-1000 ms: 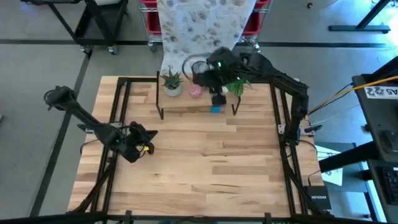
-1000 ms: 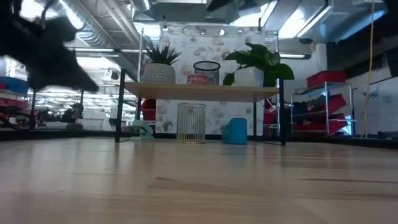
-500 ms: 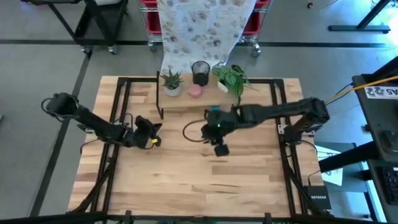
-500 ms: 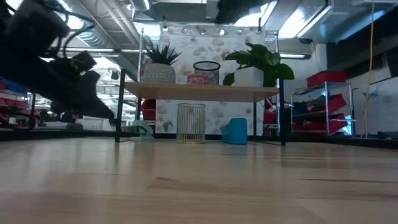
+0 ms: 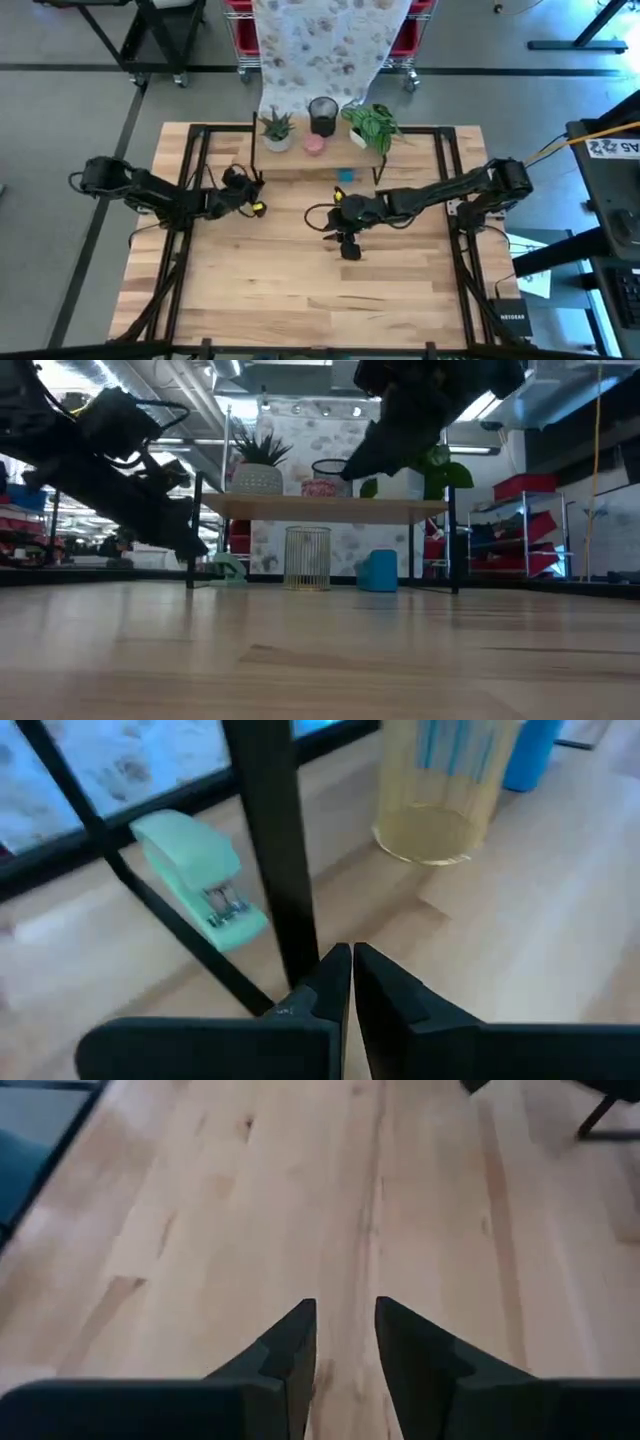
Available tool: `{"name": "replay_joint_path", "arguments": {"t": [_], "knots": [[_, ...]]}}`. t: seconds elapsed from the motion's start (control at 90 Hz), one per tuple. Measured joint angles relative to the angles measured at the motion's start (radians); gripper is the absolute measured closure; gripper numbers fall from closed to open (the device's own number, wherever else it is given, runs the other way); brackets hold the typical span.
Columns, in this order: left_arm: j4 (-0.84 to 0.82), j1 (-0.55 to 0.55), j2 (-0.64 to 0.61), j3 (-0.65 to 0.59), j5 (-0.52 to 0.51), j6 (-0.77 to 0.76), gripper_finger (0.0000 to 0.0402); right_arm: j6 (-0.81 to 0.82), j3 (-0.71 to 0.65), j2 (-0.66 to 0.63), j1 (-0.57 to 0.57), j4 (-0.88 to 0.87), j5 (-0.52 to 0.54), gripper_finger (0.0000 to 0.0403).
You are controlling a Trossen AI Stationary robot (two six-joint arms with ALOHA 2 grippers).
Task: Stock shelves
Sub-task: Remove the blue dispenser holder under the shelf
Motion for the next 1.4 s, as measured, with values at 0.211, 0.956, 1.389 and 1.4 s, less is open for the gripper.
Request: {"name": "replay_joint_path", "arguments": {"t": [0.211, 0.956, 1.389, 1.4], "knots": [[0.014, 0.095, 0.004, 0.004, 0.085, 0.038, 0.0401, -0.009, -0.004, 0.000, 0.000, -0.015, 0.002, 0.0311], [-0.003, 0.099, 0.005, 0.004, 0.139, 0.048, 0.0401, 0.246, -0.499, -0.423, -0.064, -0.093, 0.357, 0.0311], [-0.022, 0.099, 0.005, 0.005, 0.140, 0.035, 0.0401, 0.139, -0.679, -0.439, -0.302, 0.220, 0.369, 0.0311], [-0.021, 0.099, 0.005, 0.005, 0.140, 0.036, 0.0401, 0.134, -0.679, -0.439, -0.307, 0.221, 0.369, 0.0311]]}}
